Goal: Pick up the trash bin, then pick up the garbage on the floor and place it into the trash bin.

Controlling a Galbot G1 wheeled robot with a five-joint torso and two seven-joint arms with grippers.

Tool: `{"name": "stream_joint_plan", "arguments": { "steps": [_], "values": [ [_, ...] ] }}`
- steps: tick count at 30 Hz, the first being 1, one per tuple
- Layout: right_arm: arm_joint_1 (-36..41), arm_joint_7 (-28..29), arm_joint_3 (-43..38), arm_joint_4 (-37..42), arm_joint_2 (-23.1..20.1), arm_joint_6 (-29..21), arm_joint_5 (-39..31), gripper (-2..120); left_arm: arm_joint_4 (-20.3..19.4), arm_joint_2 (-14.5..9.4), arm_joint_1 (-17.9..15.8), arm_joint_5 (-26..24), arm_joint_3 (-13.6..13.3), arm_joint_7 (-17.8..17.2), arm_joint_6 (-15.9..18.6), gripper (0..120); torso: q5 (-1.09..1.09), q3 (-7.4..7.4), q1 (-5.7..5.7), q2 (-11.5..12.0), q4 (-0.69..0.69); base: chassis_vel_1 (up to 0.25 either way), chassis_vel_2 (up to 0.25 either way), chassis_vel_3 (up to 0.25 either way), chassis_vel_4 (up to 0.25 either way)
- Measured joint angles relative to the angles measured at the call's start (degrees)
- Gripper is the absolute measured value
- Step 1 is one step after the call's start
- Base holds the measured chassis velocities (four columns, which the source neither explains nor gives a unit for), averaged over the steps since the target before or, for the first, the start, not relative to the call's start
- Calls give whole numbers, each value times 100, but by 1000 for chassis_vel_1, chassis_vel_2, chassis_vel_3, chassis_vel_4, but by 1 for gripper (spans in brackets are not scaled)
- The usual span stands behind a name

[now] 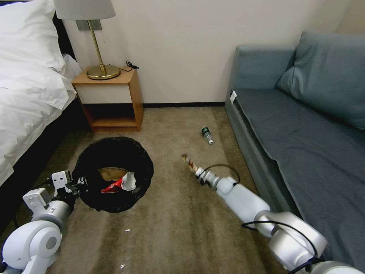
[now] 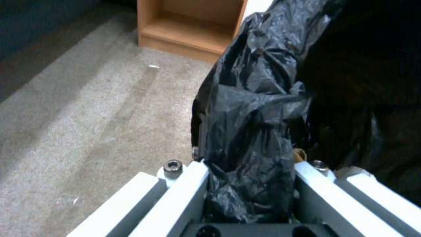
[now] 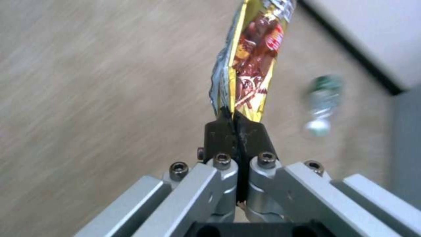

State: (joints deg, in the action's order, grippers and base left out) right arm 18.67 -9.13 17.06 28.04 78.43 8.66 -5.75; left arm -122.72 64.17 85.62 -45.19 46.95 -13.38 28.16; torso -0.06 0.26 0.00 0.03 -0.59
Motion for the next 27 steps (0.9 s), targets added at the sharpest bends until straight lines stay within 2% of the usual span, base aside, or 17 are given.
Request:
{"name": "stream_joint_plan", "arguments": {
  "steps": [6,8,9,10,12,13,15,16,17,18,19,20,22,23,24,27],
  "values": [
    [-136,260,-671,335,-362,411,-413,0,-1,-34,-13,-48,4,-9,0,1,1,0,0,0,-2,0,0,0,0],
    [51,299,-1327,946,-600,677,-795,0,29,-32,-14,-43,3,-9,-2,1,3,1,0,0,0,0,0,0,0],
    [141,163,-1559,1220,-707,910,-1074,0,46,-28,-19,-38,-2,-10,-4,1,1,0,0,0,-2,0,0,0,0],
    [141,163,-1559,1220,-707,910,-1074,0,46,-28,-19,-38,-2,-10,-4,1,1,0,0,0,-2,0,0,0,0],
    [404,-451,-1856,2068,-1067,1715,-2034,0,77,-12,-40,-30,-33,-6,-10,1,4,1,0,0,-1,0,0,0,0],
    [404,-451,-1856,2068,-1067,1715,-2034,0,77,-12,-40,-30,-33,-6,-10,1,4,1,0,0,-1,0,0,0,0],
    [713,-842,-1986,2997,-1512,2112,-2641,0,86,7,-52,-10,-53,-10,-18,1,0,-1,0,0,-1,0,0,0,0],
    [926,-1015,-2058,3620,-1741,2145,-2865,0,86,19,-55,-8,-70,-9,-20,1,-1,0,0,0,-9,0,0,0,0],
    [926,-1015,-2058,3620,-1741,2145,-2865,0,86,19,-55,-8,-70,-9,-20,1,-1,0,0,0,-9,0,0,0,0],
    [1103,-1178,-2068,4279,-1944,2138,-3099,0,85,25,-55,-12,-82,-7,-21,1,5,0,0,0,-8,0,0,0,0],
    [1218,-1279,-2035,4771,-2080,2110,-3275,0,82,26,-55,-12,-86,-12,-22,1,2,-1,0,0,-5,0,0,0,0],
    [1218,-1279,-2035,4771,-2080,2110,-3275,0,82,26,-55,-12,-86,-12,-22,1,2,-1,0,0,-5,0,0,0,0],
    [1349,-1425,-1858,5470,-2257,2029,-3498,0,57,25,-47,-24,-91,-18,-23,1,-2,-1,0,0,2,0,0,0,0],
    [1349,-1425,-1858,5470,-2257,2029,-3498,0,57,25,-47,-24,-91,-18,-23,1,-2,-1,0,0,2,0,0,0,0],
    [1393,-1559,-1646,5969,-2357,1967,-3533,0,19,24,-36,-25,-90,-41,-23,1,4,0,0,0,2,0,0,0,0],
    [1401,-1692,-1387,6500,-2442,1847,-3508,0,-15,26,-30,-42,-104,-52,-23,1,-3,-1,0,0,1,0,0,0,0]
  ]
}}
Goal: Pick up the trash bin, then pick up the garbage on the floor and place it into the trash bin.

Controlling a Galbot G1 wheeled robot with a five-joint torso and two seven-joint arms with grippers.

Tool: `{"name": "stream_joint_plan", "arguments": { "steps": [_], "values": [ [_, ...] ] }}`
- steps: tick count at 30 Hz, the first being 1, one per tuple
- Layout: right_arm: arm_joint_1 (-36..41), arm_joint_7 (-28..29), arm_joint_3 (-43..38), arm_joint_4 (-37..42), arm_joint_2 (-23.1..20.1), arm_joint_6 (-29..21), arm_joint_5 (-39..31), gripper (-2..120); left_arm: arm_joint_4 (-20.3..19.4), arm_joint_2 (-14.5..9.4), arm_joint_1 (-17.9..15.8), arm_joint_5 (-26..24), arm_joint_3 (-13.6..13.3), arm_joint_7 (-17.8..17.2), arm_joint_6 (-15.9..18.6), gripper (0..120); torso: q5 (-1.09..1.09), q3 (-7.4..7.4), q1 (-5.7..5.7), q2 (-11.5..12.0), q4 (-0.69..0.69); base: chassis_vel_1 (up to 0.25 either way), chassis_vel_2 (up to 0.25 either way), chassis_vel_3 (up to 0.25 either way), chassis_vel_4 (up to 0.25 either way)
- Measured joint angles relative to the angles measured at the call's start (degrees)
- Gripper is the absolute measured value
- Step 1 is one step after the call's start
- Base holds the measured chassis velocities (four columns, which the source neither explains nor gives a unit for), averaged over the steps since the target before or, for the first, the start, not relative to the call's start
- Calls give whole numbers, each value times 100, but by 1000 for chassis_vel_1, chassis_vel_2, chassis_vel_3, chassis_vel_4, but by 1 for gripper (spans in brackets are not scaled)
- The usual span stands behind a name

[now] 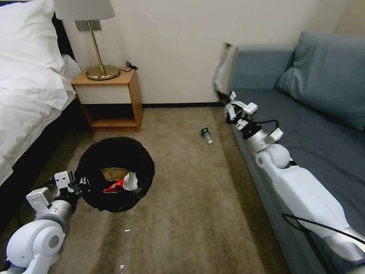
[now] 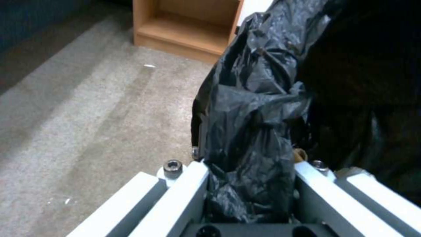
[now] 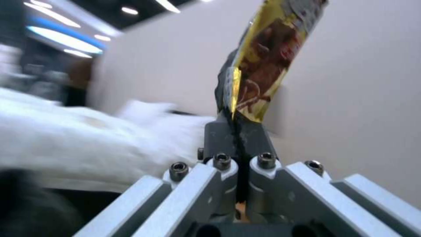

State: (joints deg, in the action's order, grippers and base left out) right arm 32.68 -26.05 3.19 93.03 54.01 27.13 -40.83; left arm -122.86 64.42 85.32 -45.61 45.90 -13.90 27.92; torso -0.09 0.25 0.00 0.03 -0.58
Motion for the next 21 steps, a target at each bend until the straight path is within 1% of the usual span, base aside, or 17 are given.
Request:
{"name": "stream_joint_plan", "arguments": {
  "steps": [1,2,4,5,7,8,10,11,13,21],
  "values": [
    [5,-36,191,265,-32,-81,37,0,-10,2,1,-5,-12,-14,0,1,4,1,0,0,0,0,0,0,0],
    [5,-36,191,265,-32,-81,37,0,-10,2,1,-5,-12,-14,0,1,4,1,0,0,0,0,0,0,0],
    [-18,-159,664,607,-99,-169,202,0,-20,9,7,-18,-26,-28,9,1,1,0,0,0,0,0,0,0,0],
    [-18,-159,664,607,-99,-169,202,0,-20,9,7,-18,-26,-28,9,1,1,0,0,0,0,0,0,0,0],
    [-37,-243,1030,694,-115,-167,374,0,-28,13,8,-26,-34,-35,19,1,3,1,0,0,-1,0,0,0,0],
    [-37,-243,1030,694,-115,-167,374,0,-28,13,8,-26,-34,-35,19,1,3,1,0,0,-1,0,0,0,0],
    [-55,-318,1363,695,-98,-141,541,0,-28,22,-1,-27,-61,-48,33,1,2,1,0,0,-2,0,0,0,0],
    [-55,-318,1363,695,-98,-141,541,0,-28,22,-1,-27,-61,-48,33,1,2,1,0,0,-2,0,0,0,0],
    [-85,-423,1617,599,-32,-92,736,0,-15,38,-15,-25,-89,-59,44,1,2,1,0,0,-2,0,0,0,0],
    [-221,-507,2084,290,157,-72,914,0,38,50,-50,-22,-108,-87,59,1,2,1,0,0,-2,0,0,0,0]
  ]
}}
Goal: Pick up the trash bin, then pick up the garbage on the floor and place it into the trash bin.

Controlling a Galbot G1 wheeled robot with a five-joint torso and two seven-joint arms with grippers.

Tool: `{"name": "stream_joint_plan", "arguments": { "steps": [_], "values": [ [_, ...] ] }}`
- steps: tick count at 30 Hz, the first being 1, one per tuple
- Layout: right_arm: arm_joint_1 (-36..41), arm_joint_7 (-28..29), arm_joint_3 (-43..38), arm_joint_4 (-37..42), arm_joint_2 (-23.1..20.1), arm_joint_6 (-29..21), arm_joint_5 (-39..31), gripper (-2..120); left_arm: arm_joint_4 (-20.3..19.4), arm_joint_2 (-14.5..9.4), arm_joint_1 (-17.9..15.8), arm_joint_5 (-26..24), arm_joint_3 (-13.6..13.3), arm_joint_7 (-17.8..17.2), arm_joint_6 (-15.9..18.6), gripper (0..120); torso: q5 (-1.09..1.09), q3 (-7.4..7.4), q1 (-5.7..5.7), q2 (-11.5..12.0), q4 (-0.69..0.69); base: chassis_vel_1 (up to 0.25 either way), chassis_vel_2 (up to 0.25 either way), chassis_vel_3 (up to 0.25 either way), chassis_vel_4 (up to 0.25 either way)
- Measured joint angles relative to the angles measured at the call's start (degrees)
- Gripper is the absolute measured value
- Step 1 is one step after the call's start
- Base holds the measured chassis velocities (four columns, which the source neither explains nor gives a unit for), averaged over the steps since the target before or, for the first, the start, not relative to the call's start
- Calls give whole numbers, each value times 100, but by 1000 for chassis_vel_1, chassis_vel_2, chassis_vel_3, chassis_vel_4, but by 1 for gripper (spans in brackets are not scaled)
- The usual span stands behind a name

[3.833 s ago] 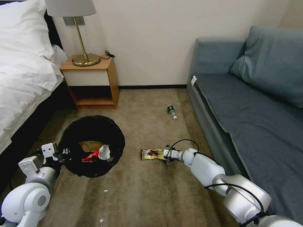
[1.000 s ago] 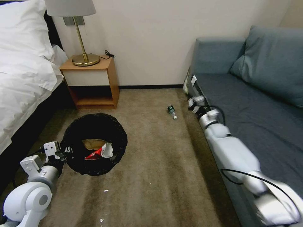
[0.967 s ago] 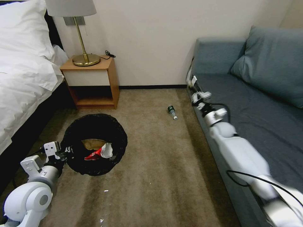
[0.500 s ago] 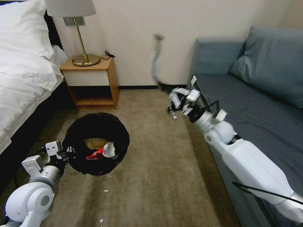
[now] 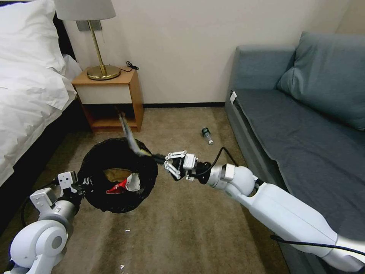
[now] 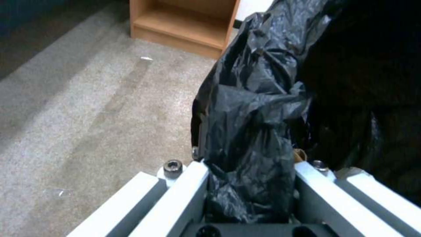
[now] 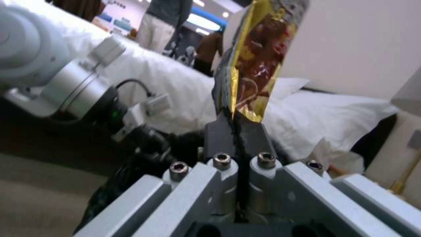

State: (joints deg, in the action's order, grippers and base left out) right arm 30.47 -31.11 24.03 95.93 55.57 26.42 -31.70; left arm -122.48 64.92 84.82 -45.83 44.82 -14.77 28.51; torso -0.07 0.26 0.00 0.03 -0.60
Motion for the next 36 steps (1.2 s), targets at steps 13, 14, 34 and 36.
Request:
{"name": "stream_joint_plan", "arguments": {
  "steps": [13,14,34,36],
  "values": [
    [-129,38,593,-169,302,6,178,0,65,13,-42,17,-34,2,12,1,0,0,0,0,-1,0,0,0,0],
    [-129,38,593,-169,302,6,178,0,65,13,-42,17,-34,2,12,1,0,0,0,0,-1,0,0,0,0],
    [-440,88,928,-999,1155,120,344,0,-221,116,111,64,-30,2,93,1,0,0,0,0,0,0,0,0,0],
    [-438,87,928,-1039,1175,136,363,0,-235,114,115,58,-25,-1,97,1,0,0,0,0,0,0,0,0,0]
  ]
}}
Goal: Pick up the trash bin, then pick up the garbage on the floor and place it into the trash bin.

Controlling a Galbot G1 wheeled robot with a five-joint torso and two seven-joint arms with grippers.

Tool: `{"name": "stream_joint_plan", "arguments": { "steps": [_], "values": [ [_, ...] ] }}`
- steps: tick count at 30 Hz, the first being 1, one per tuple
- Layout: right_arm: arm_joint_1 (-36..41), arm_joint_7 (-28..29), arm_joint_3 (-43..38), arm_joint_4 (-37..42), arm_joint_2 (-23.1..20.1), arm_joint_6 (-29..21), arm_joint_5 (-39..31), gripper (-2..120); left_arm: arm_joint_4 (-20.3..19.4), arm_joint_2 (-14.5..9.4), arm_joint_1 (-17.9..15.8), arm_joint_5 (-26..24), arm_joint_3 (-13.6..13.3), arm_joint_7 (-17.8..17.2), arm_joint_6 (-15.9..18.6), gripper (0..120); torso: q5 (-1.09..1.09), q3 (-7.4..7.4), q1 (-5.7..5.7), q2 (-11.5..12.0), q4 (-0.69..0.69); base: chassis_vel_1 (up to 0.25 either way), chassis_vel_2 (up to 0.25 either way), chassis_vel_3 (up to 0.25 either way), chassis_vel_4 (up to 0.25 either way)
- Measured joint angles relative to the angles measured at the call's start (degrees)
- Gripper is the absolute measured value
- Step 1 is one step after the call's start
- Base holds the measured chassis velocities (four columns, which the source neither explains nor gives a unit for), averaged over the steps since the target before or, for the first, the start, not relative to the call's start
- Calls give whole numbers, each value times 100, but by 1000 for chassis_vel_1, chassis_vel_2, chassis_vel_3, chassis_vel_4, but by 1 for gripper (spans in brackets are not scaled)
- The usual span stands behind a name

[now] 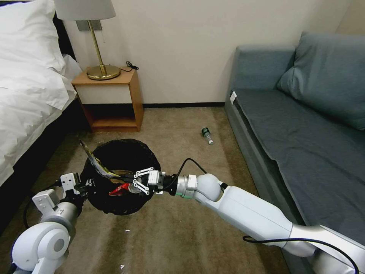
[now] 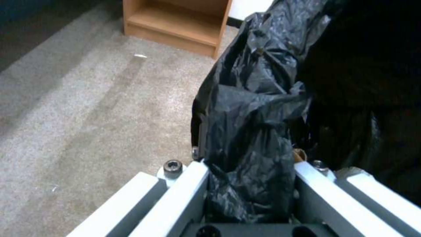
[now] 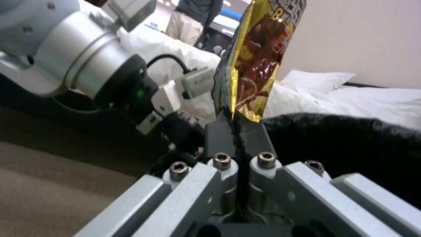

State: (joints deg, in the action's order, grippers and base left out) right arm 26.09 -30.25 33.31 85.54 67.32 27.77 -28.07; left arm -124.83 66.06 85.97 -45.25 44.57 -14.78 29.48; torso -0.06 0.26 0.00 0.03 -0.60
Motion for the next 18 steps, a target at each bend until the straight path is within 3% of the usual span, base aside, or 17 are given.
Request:
{"name": "stream_joint_plan", "arguments": {
  "steps": [18],
  "values": [
    [39,-106,-24,-395,63,266,314,0,-98,-156,-37,-489,88,-196,287,1,0,0,0,0,0,0,0,0,0]
  ]
}}
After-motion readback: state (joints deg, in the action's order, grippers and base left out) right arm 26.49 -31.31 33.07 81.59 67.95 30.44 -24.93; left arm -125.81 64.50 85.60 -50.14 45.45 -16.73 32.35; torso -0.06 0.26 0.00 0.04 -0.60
